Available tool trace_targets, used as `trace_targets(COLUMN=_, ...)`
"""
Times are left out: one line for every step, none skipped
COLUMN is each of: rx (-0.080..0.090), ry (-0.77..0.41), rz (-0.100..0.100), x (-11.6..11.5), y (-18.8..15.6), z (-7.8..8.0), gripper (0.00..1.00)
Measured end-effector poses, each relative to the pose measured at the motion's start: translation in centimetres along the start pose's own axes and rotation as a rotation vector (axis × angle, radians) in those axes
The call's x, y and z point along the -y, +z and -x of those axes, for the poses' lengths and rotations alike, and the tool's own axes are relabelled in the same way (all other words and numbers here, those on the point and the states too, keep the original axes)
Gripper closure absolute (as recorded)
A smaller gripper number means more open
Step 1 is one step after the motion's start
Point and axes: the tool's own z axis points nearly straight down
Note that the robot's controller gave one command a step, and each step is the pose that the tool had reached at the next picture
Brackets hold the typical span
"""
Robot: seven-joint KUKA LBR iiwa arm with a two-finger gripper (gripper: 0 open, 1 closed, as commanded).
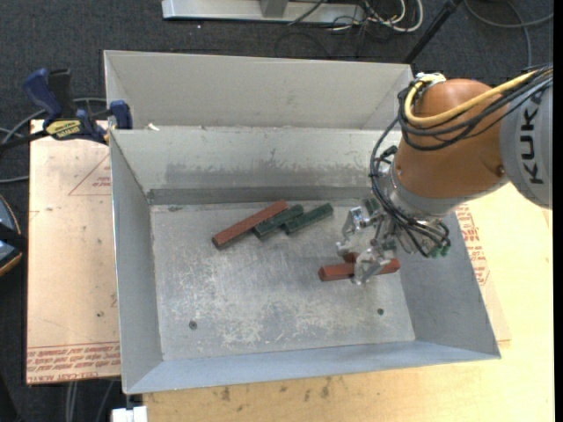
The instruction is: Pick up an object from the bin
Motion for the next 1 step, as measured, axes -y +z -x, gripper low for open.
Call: trace_targets(rx=0.005, ry=-0.383, rz=-0.004, x=1.66, y=-12.50, z=-0.03, gripper=1.00)
